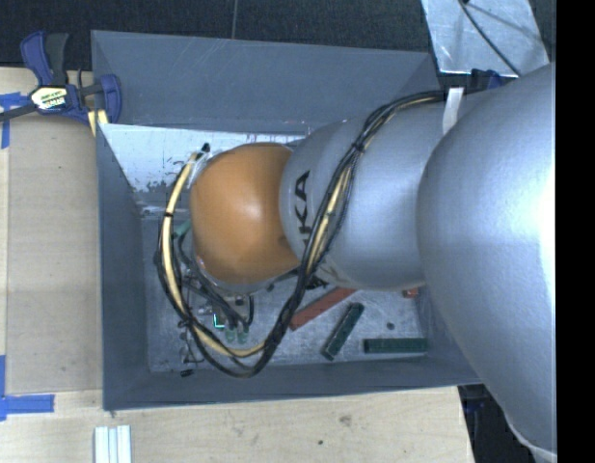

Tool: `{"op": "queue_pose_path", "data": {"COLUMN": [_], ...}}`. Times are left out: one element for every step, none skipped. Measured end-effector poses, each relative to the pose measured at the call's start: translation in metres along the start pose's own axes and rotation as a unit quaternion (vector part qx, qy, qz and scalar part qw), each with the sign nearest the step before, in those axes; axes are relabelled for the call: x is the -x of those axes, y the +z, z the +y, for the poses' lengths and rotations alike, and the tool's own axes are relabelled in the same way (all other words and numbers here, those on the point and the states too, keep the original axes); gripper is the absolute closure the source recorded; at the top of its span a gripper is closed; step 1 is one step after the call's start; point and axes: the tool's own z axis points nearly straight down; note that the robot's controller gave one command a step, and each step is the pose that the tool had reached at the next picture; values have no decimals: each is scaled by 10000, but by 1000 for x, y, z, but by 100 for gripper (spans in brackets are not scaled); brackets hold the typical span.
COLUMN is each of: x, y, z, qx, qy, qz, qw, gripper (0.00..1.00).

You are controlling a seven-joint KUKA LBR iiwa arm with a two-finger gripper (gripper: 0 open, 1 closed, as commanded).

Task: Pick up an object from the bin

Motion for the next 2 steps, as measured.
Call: {"op": "queue_pose_path", "data": {"x": [60, 68], "y": [-51, 62], "z": [-43, -109], "qx": [7, 2], "qy": [-918, -1641], "qz": [-28, -17], "qw": [9958, 9864], "gripper": [0, 0]}}
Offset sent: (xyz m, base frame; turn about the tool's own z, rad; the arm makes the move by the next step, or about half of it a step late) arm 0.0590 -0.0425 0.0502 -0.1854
